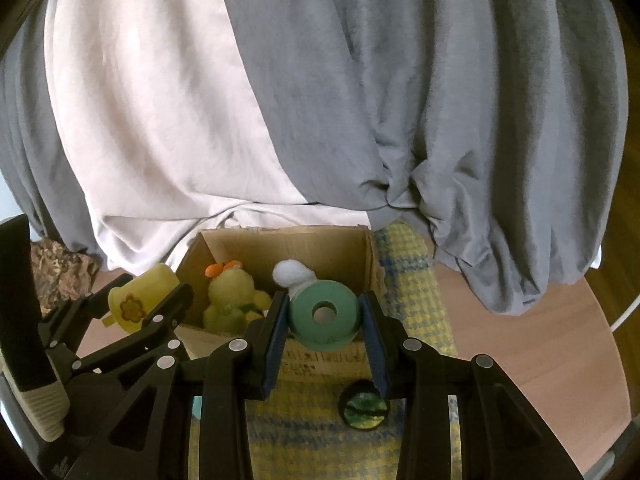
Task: Organize objects
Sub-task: 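Lower the cup and ring into the box and open both tools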
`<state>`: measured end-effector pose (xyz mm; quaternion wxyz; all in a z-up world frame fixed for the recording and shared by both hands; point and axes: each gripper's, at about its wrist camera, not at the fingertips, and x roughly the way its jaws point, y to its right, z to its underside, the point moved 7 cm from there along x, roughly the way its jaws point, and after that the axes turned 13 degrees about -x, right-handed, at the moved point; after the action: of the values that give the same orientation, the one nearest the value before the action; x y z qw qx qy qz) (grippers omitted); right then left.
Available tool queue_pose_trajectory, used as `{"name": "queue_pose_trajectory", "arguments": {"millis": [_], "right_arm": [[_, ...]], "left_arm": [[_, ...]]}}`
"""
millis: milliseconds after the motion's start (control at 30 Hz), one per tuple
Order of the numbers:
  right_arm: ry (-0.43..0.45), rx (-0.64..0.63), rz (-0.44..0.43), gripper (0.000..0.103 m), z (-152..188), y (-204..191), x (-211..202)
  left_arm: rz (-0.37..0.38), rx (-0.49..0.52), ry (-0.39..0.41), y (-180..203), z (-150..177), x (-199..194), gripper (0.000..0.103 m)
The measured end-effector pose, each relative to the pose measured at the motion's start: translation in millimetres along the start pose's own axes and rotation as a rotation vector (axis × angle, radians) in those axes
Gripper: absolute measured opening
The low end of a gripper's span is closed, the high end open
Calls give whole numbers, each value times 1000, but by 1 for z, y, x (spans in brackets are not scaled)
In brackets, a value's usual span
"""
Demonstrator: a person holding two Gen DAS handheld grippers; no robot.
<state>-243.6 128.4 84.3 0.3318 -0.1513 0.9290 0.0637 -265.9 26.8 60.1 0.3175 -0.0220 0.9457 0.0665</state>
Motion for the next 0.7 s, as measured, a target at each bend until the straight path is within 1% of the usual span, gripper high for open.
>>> {"name": "queue_pose_trajectory", "arguments": {"millis": [400,700], "right_arm": [[-25,4,-17,36,-15,0,35],[-53,2,-33,36,-21,1,60]], "left_arm": [[-4,-7,-14,-6,-17,32,64],[0,-7,-45,-3,-23,57,64]]}}
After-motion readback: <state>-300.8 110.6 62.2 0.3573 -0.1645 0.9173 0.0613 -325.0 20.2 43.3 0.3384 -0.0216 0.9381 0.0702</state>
